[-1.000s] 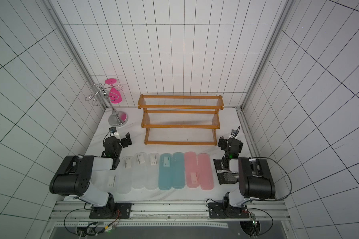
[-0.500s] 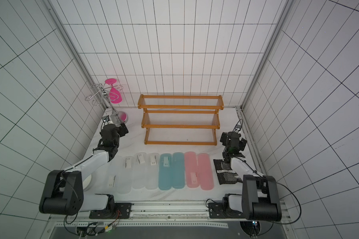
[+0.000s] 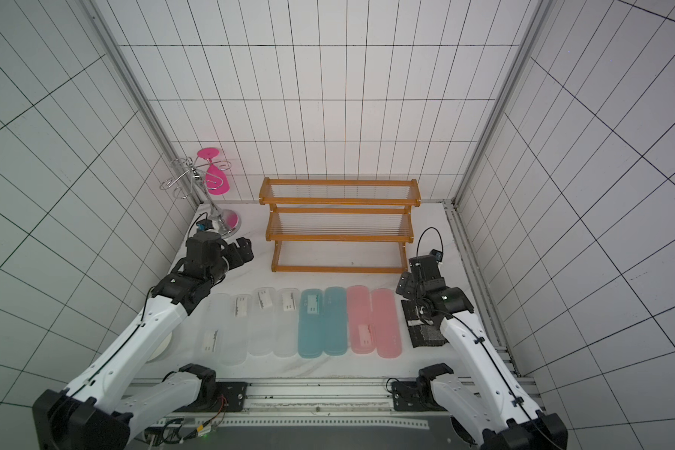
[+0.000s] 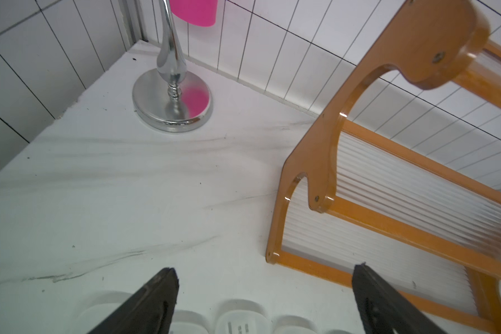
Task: Place the pencil cases on the shelf according to color
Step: Pick up the pencil case from the center of the board.
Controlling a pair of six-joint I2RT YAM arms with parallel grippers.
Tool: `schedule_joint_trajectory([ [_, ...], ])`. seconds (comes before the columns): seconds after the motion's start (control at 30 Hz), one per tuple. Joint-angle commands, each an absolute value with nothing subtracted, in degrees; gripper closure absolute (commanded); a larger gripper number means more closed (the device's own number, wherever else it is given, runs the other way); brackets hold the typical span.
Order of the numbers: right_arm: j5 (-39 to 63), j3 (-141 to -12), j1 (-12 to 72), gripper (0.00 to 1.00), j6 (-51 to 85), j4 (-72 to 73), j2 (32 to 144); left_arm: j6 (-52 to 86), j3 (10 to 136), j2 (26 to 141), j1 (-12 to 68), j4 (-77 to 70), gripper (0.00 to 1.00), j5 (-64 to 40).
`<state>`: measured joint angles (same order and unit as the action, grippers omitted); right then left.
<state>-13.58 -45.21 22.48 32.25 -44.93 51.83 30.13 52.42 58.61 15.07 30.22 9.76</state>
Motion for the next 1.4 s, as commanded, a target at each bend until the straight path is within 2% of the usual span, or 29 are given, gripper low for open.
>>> schedule_joint_trajectory([
  [0.0,-8.33,-44.31,26.67,0.08,40.03,-56.14,48.19,32.97,52.81,54.84,16.33,38.52,0.02,3.08],
  [0.03,-7.48,-43.56,28.08,0.12,40.86,-55.85,47.14,33.41,52.36,53.84,16.92,38.87,0.02,2.67],
  [0.27,-8.39,-40.54,36.08,0.12,46.44,-57.03,46.67,34.36,50.65,52.21,19.64,40.59,0.02,1.94],
  [0.63,-14.12,-40.34,47.85,0.14,51.44,-56.07,59.51,35.67,48.15,51.67,22.45,38.62,0.02,-0.35],
  [0.83,-12.77,-37.69,48.77,0.11,52.59,-52.22,62.84,35.6,47.74,52.11,22.94,37.87,0.02,-0.48],
  [1.37,-7.46,-31.38,46.06,0.09,51.28,-47.24,59.22,35.85,47.12,51.63,23.28,37.0,0.02,-1.58],
])
